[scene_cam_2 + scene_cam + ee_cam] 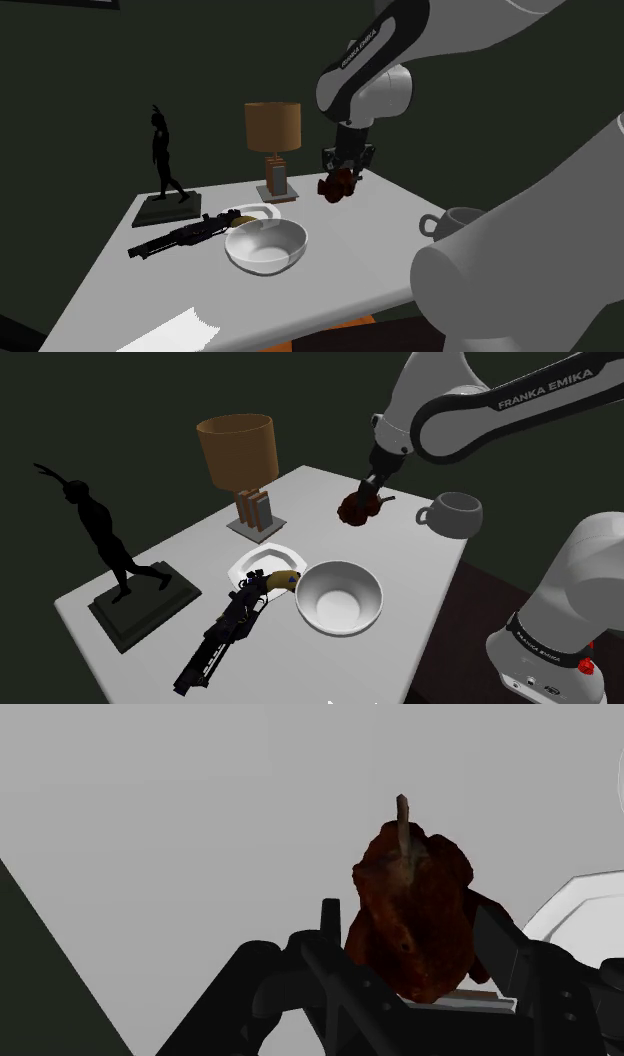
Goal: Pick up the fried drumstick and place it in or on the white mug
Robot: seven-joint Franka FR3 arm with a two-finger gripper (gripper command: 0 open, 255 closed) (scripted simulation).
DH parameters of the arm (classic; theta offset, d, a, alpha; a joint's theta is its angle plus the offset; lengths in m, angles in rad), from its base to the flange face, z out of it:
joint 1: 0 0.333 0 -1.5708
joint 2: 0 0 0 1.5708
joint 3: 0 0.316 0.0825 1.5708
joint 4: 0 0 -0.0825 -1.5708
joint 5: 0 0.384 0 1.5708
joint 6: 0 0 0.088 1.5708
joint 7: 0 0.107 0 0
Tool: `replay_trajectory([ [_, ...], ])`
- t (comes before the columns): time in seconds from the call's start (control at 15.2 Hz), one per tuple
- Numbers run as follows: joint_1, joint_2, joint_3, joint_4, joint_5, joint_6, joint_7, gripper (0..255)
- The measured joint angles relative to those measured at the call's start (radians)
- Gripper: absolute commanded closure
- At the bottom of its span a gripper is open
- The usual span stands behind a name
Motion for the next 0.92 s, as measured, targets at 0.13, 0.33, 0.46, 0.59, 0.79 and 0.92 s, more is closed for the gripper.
replay_trajectory([
  [0.13,0.000,-0.008,-0.002,0.019,0.000,-0.027,-0.002,255],
  [0.33,0.000,-0.019,-0.004,0.055,0.000,-0.075,-0.003,255],
  [0.46,0.000,-0.031,-0.004,0.075,0.000,-0.106,-0.003,255],
  [0.59,0.000,-0.034,-0.005,0.095,0.000,-0.130,-0.003,255],
  [0.79,-0.013,-0.092,-0.048,0.060,-0.007,-0.152,-0.052,255],
  [0.92,-0.028,-0.132,-0.091,0.050,-0.017,-0.183,-0.101,255],
])
